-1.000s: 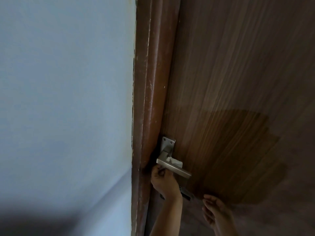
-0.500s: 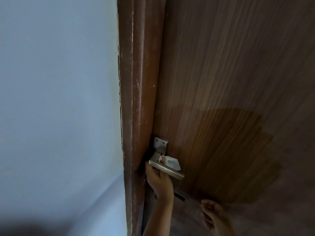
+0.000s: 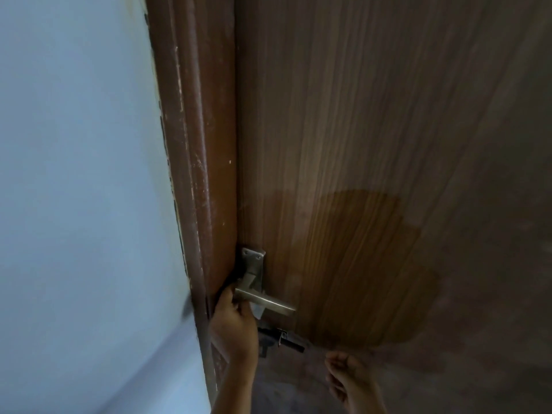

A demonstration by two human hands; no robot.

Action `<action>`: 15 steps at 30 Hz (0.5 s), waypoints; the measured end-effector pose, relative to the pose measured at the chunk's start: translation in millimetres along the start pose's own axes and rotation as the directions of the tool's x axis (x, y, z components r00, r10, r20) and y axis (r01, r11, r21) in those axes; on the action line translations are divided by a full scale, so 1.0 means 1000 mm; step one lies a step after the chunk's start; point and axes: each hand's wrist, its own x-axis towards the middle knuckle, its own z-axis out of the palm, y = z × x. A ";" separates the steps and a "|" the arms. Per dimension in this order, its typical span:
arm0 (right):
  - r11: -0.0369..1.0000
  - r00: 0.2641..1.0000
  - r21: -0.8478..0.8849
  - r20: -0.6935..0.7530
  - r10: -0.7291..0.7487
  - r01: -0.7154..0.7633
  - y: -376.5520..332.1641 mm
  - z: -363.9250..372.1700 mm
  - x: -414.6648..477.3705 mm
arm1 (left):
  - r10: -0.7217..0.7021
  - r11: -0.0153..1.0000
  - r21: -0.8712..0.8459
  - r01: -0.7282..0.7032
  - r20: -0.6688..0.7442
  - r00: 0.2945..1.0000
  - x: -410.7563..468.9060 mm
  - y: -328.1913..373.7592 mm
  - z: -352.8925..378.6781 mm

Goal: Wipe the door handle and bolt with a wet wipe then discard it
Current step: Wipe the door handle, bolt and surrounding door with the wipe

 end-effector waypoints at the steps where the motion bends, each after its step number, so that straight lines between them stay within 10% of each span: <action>1: 1.000 1.000 -0.006 0.006 -0.009 0.009 0.000 0.002 -0.003 | 0.009 0.998 0.063 -0.009 0.007 1.000 0.003 0.001 -0.003; 15: 0.997 0.999 -0.074 0.040 -0.032 0.035 0.010 -0.003 -0.016 | 0.367 0.901 0.212 -0.379 0.094 0.925 0.023 -0.006 -0.012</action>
